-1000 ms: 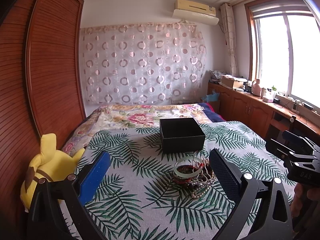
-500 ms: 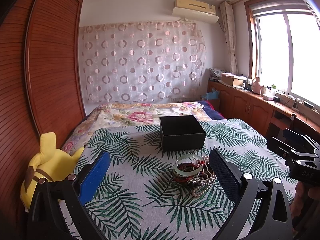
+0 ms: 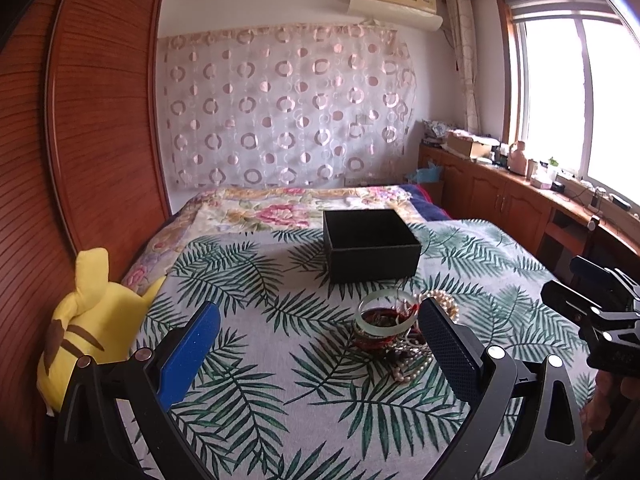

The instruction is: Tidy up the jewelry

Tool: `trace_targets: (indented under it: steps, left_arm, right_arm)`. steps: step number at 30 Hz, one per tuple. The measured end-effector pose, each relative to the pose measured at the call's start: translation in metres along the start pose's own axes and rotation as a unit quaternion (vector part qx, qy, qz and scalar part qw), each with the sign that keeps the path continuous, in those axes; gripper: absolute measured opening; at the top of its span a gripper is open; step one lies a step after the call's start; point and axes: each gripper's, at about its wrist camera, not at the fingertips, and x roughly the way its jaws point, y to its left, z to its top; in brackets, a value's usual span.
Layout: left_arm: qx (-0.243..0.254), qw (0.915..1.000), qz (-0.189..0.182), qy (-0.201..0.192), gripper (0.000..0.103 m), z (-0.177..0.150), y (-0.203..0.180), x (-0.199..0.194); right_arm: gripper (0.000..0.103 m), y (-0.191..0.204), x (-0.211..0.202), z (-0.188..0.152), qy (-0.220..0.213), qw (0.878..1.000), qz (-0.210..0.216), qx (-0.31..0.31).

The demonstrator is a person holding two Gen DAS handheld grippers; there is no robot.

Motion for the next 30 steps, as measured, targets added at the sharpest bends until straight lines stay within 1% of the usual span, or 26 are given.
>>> trace_targets:
  steps: [3, 7, 10, 14, 16, 19, 23, 25, 30]
  left_arm:
    - [-0.002, 1.0, -0.005, 0.008, 0.096, -0.005, 0.002, 0.009]
    - [0.002, 0.9994, -0.018, 0.028, 0.096, -0.011, 0.004, 0.023]
    - [0.008, 0.9986, -0.03, 0.042, 0.096, -0.013, 0.004, 0.034]
    - [0.011, 0.9944, -0.074, 0.074, 0.096, -0.012, 0.003, 0.05]
    - [0.006, 0.9923, -0.086, 0.089, 0.096, -0.013, 0.002, 0.058]
    - [0.0, 0.9888, -0.107, 0.103, 0.096, -0.017, -0.001, 0.068]
    - [0.013, 0.9866, -0.121, 0.108, 0.096, -0.017, -0.008, 0.079]
    - [0.015, 0.9838, -0.135, 0.117, 0.096, -0.015, -0.01, 0.088]
    - [0.035, 0.9793, -0.14, 0.142, 0.096, -0.011, -0.024, 0.119]
  right_arm:
    - [0.1, 0.0, 0.007, -0.005, 0.01, 1.0, 0.003, -0.008]
    - [0.094, 0.0, 0.018, -0.012, 0.028, 0.999, 0.016, -0.01]
    - [0.084, 0.002, 0.026, -0.017, 0.043, 0.999, 0.027, -0.015]
    - [0.068, 0.005, 0.037, -0.022, 0.063, 0.997, 0.042, -0.021]
    - [0.064, 0.007, 0.042, -0.025, 0.074, 0.996, 0.051, -0.024]
    - [0.06, 0.007, 0.047, -0.028, 0.084, 0.995, 0.056, -0.025]
    - [0.06, 0.005, 0.052, -0.032, 0.094, 0.993, 0.059, -0.028]
    - [0.06, 0.004, 0.054, -0.033, 0.098, 0.993, 0.061, -0.026]
    - [0.06, 0.007, 0.054, -0.034, 0.101, 0.992, 0.067, -0.028]
